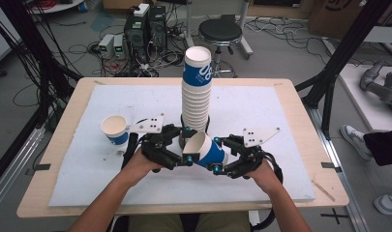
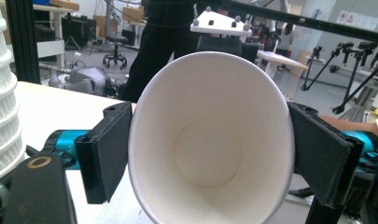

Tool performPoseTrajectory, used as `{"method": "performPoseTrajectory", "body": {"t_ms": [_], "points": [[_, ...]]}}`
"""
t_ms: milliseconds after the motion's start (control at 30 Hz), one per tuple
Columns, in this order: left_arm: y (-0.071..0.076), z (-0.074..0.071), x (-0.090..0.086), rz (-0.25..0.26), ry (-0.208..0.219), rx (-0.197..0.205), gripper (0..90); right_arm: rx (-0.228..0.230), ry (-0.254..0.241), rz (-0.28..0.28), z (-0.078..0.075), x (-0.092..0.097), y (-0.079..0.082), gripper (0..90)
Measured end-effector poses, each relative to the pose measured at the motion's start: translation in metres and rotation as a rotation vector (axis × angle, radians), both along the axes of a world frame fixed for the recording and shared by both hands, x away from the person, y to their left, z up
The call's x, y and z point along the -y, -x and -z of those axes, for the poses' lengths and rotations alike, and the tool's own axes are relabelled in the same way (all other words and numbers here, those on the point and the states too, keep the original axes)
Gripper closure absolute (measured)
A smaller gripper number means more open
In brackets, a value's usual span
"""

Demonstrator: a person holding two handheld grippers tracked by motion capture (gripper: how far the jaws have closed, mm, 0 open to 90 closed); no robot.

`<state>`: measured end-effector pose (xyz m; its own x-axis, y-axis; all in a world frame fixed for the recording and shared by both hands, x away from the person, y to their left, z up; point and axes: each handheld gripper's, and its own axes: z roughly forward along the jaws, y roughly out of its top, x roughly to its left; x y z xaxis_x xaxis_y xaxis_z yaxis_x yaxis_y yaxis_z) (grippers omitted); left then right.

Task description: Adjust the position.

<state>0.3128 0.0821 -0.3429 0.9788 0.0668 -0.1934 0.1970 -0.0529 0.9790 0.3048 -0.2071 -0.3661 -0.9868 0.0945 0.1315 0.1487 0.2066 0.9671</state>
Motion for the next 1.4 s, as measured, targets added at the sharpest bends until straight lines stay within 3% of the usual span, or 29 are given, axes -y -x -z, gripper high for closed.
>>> {"method": "performPoseTrajectory", "body": {"t_ms": [267, 433, 467, 600, 667, 733, 800, 833, 900, 967, 1167, 1300, 1333, 1367, 1400], "points": [[0.000, -0.005, 0.001, 0.001, -0.022, -0.002, 21.2, -0.013, -0.003, -0.003, 0.000, -0.001, 0.000, 28.1], [-0.001, -0.011, 0.001, 0.000, -0.058, 0.009, 20.9, -0.023, -0.009, 0.005, 0.000, -0.001, 0.000, 26.1], [-0.001, -0.014, 0.001, -0.002, -0.072, 0.012, 20.9, -0.032, -0.005, 0.038, 0.000, -0.002, 0.000, 13.1], [-0.002, -0.019, -0.001, 0.003, -0.120, 0.018, 20.9, -0.057, -0.006, 0.064, -0.002, 0.000, 0.000, 13.4], [-0.004, -0.025, -0.001, 0.020, -0.195, 0.030, 20.8, -0.042, 0.038, 0.039, -0.008, 0.001, 0.000, 13.4], [-0.004, -0.027, 0.000, 0.020, -0.204, 0.029, 20.9, -0.033, 0.090, 0.024, -0.012, 0.000, 0.000, 13.4], [-0.006, -0.031, 0.001, 0.034, -0.247, 0.035, 20.8, -0.023, 0.132, 0.014, -0.016, -0.003, -0.001, 13.4], [-0.006, -0.031, 0.001, 0.034, -0.247, 0.035, 20.8, -0.023, 0.132, 0.014, -0.016, -0.003, -0.001, 13.4], [-0.006, -0.032, 0.004, 0.052, -0.287, 0.039, 20.8, -0.019, 0.196, -0.008, -0.021, -0.009, -0.003, 13.4], [-0.006, -0.033, 0.005, 0.054, -0.296, 0.037, 20.8, -0.020, 0.233, -0.033, -0.023, -0.014, -0.006, 13.4], [-0.006, -0.033, 0.012, 0.089, -0.347, 0.049, 20.8, -0.030, 0.288, -0.069, -0.022, -0.028, -0.011, 14.0], [-0.006, -0.033, 0.016, 0.098, -0.357, 0.051, 20.7, -0.038, 0.295, -0.084, -0.020, -0.031, -0.012, 16.3], [-0.006, -0.033, 0.016, 0.097, -0.362, 0.057, 20.7, -0.046, 0.296, -0.091, -0.020, -0.031, -0.012, 17.8], [-0.006, -0.033, 0.017, 0.092, -0.361, 0.059, 20.3, -0.045, 0.289, -0.117, -0.020, -0.030, -0.013, 26.1], [-0.006, -0.032, 0.017, 0.082, -0.354, 0.059, 19.5, -0.051, 0.286, -0.112, -0.020, -0.030, -0.012, 26.1]]}}
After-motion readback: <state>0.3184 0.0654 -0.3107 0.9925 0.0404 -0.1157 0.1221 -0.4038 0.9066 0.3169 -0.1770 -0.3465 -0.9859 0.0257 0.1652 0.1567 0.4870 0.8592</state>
